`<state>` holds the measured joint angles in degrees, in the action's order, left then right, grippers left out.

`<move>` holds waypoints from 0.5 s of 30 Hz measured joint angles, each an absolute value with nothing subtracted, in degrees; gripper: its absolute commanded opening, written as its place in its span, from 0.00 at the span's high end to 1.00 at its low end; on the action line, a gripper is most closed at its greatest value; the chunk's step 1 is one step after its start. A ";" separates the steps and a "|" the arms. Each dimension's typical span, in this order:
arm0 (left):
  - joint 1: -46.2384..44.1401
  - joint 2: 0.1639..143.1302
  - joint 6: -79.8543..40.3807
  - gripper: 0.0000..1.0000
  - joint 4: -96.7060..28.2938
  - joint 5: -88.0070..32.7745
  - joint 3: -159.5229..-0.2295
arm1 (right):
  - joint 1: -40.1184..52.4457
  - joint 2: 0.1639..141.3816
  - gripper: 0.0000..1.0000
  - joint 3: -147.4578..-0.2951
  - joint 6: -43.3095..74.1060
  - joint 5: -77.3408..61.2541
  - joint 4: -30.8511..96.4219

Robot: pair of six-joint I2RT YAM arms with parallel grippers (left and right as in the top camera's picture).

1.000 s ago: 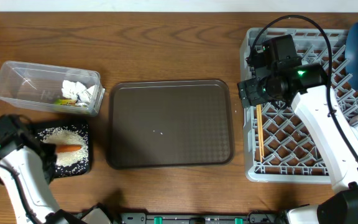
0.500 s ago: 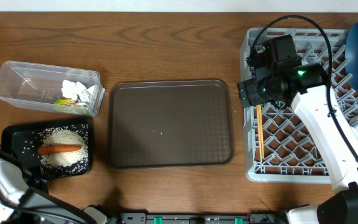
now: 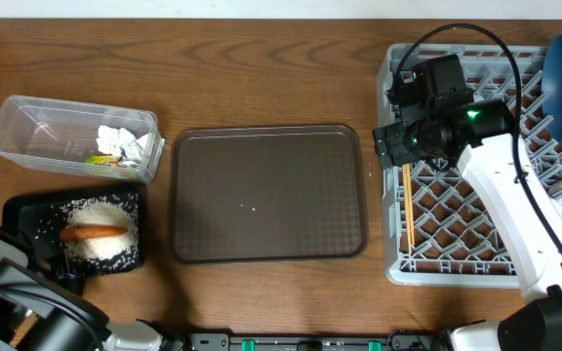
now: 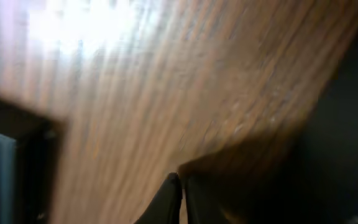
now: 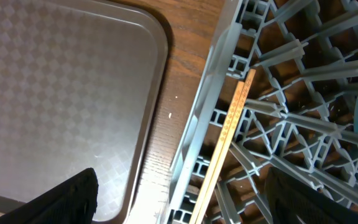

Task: Sort waste into correct bins and load items into the dishwasher rack

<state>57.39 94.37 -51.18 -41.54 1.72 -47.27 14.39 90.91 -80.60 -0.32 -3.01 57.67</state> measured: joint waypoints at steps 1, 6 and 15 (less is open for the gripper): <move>57.28 94.48 -51.03 0.94 -40.97 1.41 -47.29 | 14.39 90.91 0.14 -80.60 -0.32 -2.98 57.69; 56.25 94.30 -50.30 0.94 -37.32 0.10 -47.29 | 14.39 90.91 0.15 -80.60 -0.32 -3.01 57.80; 50.81 94.30 -49.28 0.94 -30.85 -1.41 -47.29 | 14.39 90.91 0.14 -80.60 -0.32 -2.98 58.35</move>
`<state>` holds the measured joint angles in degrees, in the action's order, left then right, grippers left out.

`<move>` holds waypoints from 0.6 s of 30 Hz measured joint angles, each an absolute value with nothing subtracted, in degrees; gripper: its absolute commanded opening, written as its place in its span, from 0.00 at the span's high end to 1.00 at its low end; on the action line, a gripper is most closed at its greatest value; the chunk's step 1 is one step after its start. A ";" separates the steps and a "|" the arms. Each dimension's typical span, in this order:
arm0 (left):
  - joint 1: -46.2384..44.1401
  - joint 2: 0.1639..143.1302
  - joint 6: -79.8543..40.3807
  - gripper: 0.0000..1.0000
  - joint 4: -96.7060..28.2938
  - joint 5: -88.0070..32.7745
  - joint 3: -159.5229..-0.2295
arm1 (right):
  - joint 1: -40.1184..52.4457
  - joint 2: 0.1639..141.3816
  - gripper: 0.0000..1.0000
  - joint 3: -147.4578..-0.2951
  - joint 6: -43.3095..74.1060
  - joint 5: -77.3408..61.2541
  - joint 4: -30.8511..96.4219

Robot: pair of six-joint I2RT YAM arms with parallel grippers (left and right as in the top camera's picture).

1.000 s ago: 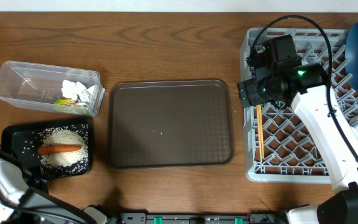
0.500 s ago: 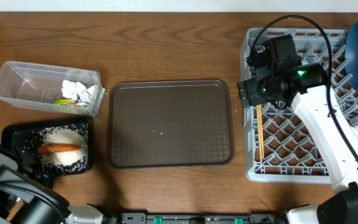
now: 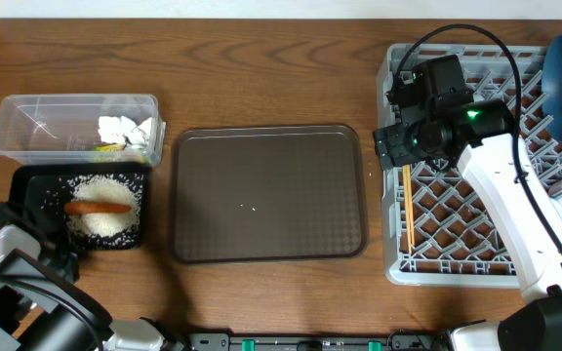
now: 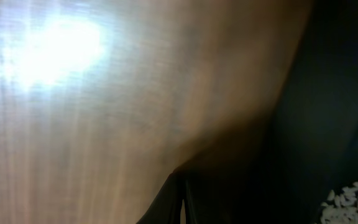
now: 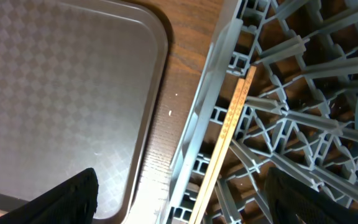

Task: Sort waste into correct bins and load items into the dishwasher rack

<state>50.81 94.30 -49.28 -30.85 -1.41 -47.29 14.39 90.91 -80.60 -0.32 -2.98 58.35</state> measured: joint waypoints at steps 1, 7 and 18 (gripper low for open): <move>50.37 94.30 -49.25 0.94 -30.57 -1.54 -47.29 | 14.37 90.91 0.14 -80.60 -0.32 -2.98 58.50; 49.01 94.30 -49.17 0.90 -30.87 -2.02 -47.29 | 14.39 90.91 0.14 -80.60 -0.32 -2.98 58.74; 49.01 94.02 -45.93 0.55 -38.20 -2.68 -48.16 | 14.39 90.91 0.12 -80.60 -0.32 -3.01 58.85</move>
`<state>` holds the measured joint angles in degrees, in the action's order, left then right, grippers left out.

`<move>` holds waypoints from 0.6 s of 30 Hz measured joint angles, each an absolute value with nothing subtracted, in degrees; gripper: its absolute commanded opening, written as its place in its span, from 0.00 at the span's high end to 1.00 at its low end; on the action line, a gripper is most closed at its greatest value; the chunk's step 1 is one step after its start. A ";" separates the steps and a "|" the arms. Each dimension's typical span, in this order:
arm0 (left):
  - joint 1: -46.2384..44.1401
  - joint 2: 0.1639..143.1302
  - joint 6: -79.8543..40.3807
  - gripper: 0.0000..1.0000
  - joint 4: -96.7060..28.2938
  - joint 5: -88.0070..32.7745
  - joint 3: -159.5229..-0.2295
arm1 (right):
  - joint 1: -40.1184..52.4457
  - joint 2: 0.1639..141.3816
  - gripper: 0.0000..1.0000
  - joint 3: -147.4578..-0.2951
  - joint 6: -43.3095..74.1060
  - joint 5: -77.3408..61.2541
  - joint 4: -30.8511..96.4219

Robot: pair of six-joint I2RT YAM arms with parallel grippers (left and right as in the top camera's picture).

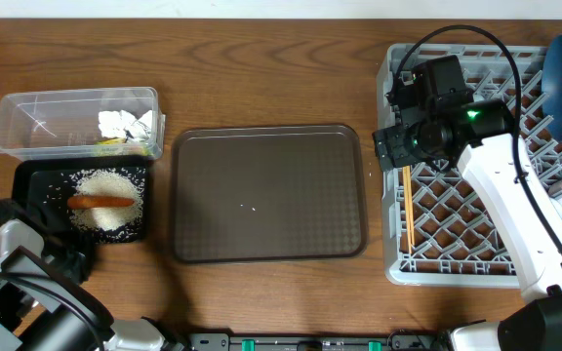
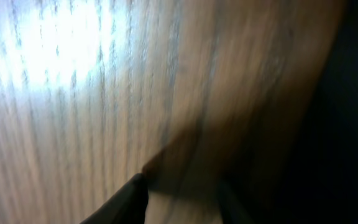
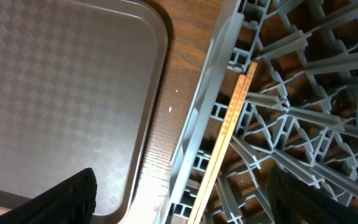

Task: Sort waste into correct bins and load items into the dishwasher rack

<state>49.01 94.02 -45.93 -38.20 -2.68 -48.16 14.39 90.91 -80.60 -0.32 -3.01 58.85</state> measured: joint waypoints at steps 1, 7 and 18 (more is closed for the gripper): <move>48.99 93.69 -45.76 0.53 -39.11 -2.70 -48.56 | 14.39 90.91 0.11 -80.60 -0.32 -3.01 58.89; 47.48 85.34 -43.35 0.46 -42.81 -5.04 -51.88 | 14.39 90.91 0.05 -80.60 -0.47 -3.03 58.85; 20.56 73.38 -36.01 0.37 -42.72 -9.19 -54.74 | 14.39 90.91 0.01 -80.60 -0.43 -7.64 53.08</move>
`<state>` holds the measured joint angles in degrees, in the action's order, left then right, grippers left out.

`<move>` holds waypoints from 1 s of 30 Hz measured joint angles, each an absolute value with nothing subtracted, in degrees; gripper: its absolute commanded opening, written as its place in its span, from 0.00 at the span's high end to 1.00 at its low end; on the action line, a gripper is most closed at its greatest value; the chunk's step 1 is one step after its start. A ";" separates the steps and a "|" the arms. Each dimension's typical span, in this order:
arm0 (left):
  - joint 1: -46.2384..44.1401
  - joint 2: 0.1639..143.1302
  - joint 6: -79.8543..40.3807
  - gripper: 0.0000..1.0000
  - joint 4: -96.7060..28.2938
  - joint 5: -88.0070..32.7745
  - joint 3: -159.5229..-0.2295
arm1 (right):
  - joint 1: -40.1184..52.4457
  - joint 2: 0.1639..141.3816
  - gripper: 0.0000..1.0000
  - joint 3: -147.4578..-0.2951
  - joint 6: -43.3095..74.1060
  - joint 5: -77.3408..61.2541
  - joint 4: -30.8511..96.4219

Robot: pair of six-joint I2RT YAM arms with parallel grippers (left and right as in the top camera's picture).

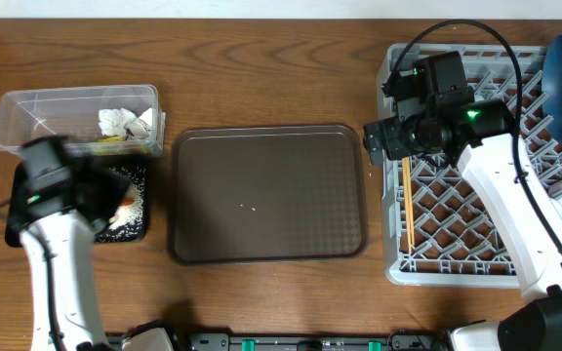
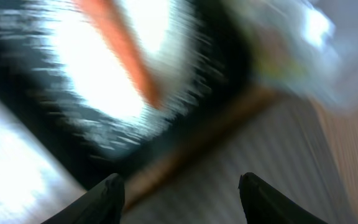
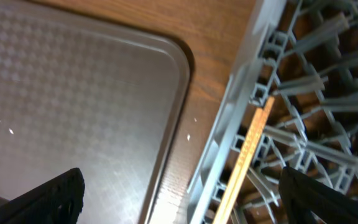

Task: Sort waste into correct bins and load items into the dishwasher rack

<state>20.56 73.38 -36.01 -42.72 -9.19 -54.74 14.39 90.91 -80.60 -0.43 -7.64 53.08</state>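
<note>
A black container [image 1: 130, 222] of rice with an orange sausage [image 2: 120, 50] lies at the left, below a clear bin [image 1: 47, 112] holding crumpled paper. My left gripper [image 2: 182, 199], blurred in the overhead view [image 1: 96, 195], hovers open over the black container and hides much of it. The grey dishwasher rack [image 1: 393, 263] stands at the right with a wooden chopstick [image 1: 407, 207] lying in it. At the rack's left edge my right gripper [image 3: 185, 205] hangs open and empty.
A brown serving tray [image 1: 266, 192] lies in the middle of the wooden table. A blue bowl stands in the rack's far right corner and a white cup at its right side.
My left arm was at the table's front left corner and is now over the black container, its jaws wide apart. The right gripper has shifted a little toward the tray.
My left gripper was shut low at the front left corner, with the black container near it and the clear bin askew. At the following moments both lay further back and the bin squarer, and the fingers had parted. The right gripper stayed open by the chopstick.
</note>
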 measured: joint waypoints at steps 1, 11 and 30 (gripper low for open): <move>17.41 73.38 -35.35 0.34 -42.61 -9.26 -55.33 | 14.37 90.91 0.01 -80.60 -0.43 -7.92 52.40; -5.26 75.42 -20.25 0.13 -47.40 -7.49 -65.32 | 10.66 90.91 0.01 -80.60 1.76 -9.74 44.66; -3.05 62.28 -6.55 0.09 -67.53 -4.47 -72.73 | 1.02 73.95 0.01 -75.53 5.02 -8.16 58.65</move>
